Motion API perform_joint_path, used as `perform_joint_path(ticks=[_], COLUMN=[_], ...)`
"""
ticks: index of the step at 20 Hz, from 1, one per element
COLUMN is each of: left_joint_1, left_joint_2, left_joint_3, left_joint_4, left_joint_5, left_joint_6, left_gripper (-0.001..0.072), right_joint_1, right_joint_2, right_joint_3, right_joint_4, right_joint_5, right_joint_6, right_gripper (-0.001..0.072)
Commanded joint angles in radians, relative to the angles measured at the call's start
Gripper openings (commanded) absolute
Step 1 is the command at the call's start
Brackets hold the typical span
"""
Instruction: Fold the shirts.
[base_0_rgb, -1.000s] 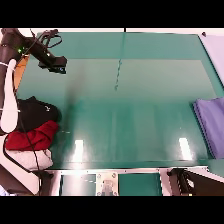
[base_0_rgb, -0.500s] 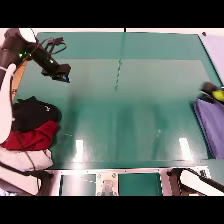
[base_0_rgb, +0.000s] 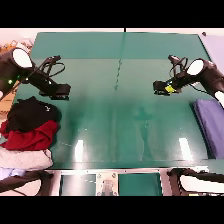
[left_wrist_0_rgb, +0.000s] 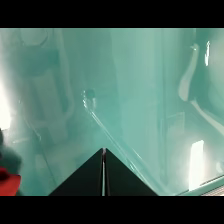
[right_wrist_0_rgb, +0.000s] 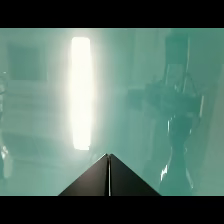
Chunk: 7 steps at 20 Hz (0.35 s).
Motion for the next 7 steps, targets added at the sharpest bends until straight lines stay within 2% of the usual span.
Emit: perform_joint_path(ticks=[1, 7], left_joint_1=[0.0, 0.0], left_joint_2=[0.026, 0.026], left_joint_3=[-0.034, -0.035], left_joint_4=[-0.003, -0.003], left_joint_5=[0.032, 0.073], left_joint_6=[-0.007, -0.008], left_gripper=[0.0029, 0.0029], right_joint_1=[0.029, 0.029], right_joint_2=[-0.025, -0.025], right_joint_3=[0.009, 0.009], right_joint_4=[0.008, 0.008], right_joint_5=[0.002, 0.002], right_joint_6=[-0.01, -0.01], right_gripper=[0.0017, 0.0016])
